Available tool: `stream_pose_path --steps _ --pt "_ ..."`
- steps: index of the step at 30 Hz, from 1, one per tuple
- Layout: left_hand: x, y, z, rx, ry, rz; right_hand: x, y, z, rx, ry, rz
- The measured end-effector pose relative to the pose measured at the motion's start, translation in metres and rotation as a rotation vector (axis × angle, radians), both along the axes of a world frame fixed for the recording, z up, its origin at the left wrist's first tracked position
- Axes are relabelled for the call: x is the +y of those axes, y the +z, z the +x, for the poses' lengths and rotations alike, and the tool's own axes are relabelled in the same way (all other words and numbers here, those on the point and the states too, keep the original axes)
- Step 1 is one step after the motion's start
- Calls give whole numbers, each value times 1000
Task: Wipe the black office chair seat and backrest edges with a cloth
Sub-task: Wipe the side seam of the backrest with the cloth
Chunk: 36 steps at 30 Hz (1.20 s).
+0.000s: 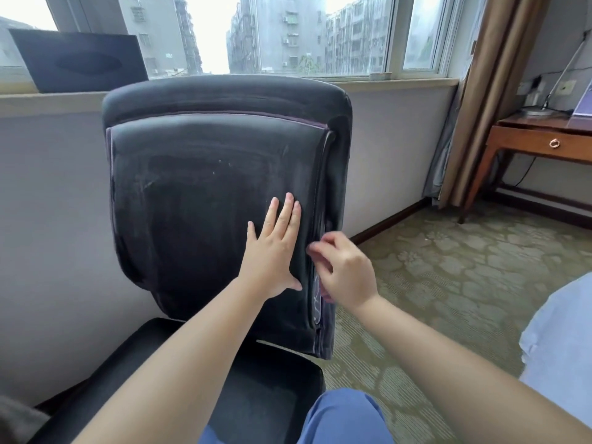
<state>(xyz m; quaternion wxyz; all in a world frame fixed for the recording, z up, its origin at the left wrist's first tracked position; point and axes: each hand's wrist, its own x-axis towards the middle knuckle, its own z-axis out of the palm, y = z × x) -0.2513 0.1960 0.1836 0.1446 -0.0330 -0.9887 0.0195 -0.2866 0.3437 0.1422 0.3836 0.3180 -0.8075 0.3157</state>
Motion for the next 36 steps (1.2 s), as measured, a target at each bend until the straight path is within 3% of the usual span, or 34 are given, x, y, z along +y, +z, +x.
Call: stream_pose_path --steps 4,8,16,21,24,29,34,36 --pt "1 -6 2 14 7 17 2 8 1 8 14 64" --pt "0 -6 2 15 -1 14 -7 37 -9 -22 -74 -118" --pt "-2 -12 1 32 5 48 -3 -30 17 -95 -32 -24" --pt "-1 -12 2 42 -6 64 -11 33 -3 -123 -84 -293" --pt "0 -11 2 39 5 63 -16 37 -8 -124 -100 -248" --pt "1 -12 -1 33 35 60 -6 -9 14 -231 -63 -116" --pt "2 -12 3 21 14 73 -9 43 -6 -337 -74 -406" --pt "3 -10 4 13 16 74 -13 59 -17 -353 -92 -409"
